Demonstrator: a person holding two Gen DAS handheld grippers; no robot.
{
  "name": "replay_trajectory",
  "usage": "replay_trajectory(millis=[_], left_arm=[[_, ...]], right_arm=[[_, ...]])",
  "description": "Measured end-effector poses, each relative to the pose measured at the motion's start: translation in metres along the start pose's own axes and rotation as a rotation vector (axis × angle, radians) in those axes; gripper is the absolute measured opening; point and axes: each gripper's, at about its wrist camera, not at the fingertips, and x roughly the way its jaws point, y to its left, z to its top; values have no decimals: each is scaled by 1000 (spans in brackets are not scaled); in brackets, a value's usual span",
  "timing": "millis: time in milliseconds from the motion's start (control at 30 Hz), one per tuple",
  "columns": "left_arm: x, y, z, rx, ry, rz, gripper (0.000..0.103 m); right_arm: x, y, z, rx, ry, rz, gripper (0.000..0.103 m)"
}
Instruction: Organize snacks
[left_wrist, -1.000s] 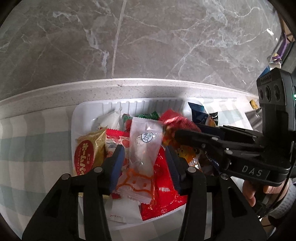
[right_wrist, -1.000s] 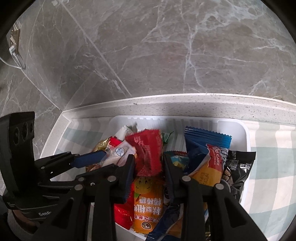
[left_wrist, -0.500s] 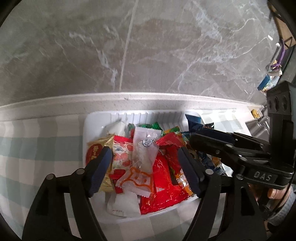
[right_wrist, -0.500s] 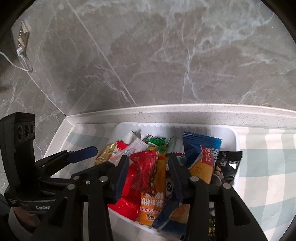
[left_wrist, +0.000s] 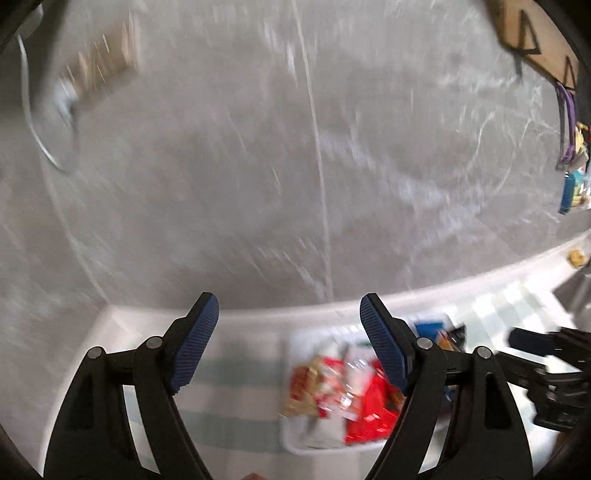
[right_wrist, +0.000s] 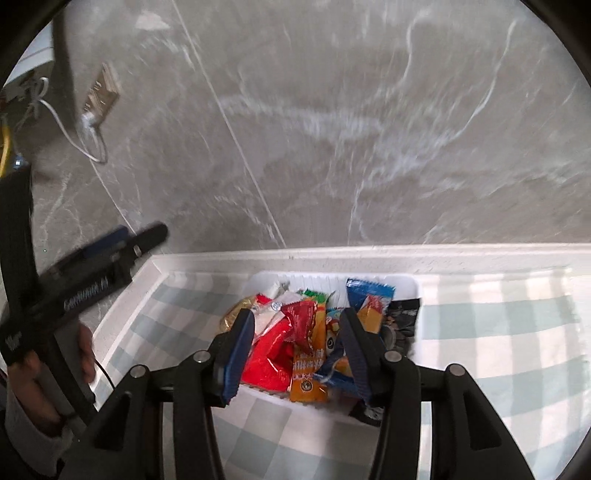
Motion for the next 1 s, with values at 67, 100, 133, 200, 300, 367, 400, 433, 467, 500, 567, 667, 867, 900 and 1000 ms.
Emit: replay_trajectory(millis=[67,100,133,200,300,367,400,433,467,500,567,667,867,900,1000], left_arm=[[-32,-2,9,11,-75,26,95],[-46,-3,11,3,-100,15,95],[-57,-3,12,-4,-119,5,95],[-83,-9,14,-14,-160,-29,96],[-103,-18,13,-3,-143,-71,100],[-116,-25,7,-9,-112,-103,100],[-122,-29,2,-13,-94,-125,100],[-125,-34,-2,-13,-85,-145,100],[-127,-37,-6,-9,-76,-158,100],[-132,-40,-11,-7,-70,-165,100],[-143,-45,-21,-16,-56,-185,100],[-152,-51,-37,-31,-12,-206,100],[-161,-48,-73,-43,76,-220,100],[-160,-45,-77,-48,85,-221,100],[-158,-42,-101,-59,149,-217,100]], right_arm=[[-25,2,0,-4,-50,-1,60],[-38,4,-1,-10,-74,-2,61],[-48,7,-1,-16,-90,-5,61],[-65,10,-5,-31,-114,-9,64],[-86,16,-16,-27,-115,-9,76],[-94,22,-24,-41,-118,-25,79],[-99,26,-30,-60,-111,-40,83],[-102,30,-35,-74,-105,-56,84],[-106,32,-40,-84,-106,-73,85],[-110,36,-46,-96,-104,-82,85],[-115,39,-54,-102,-96,-82,85],[-123,42,-66,-99,-85,-76,85],[-129,48,-90,-99,-50,-82,85],[-129,48,-94,-98,-40,-79,85],[-125,51,-107,-90,-2,-72,85]])
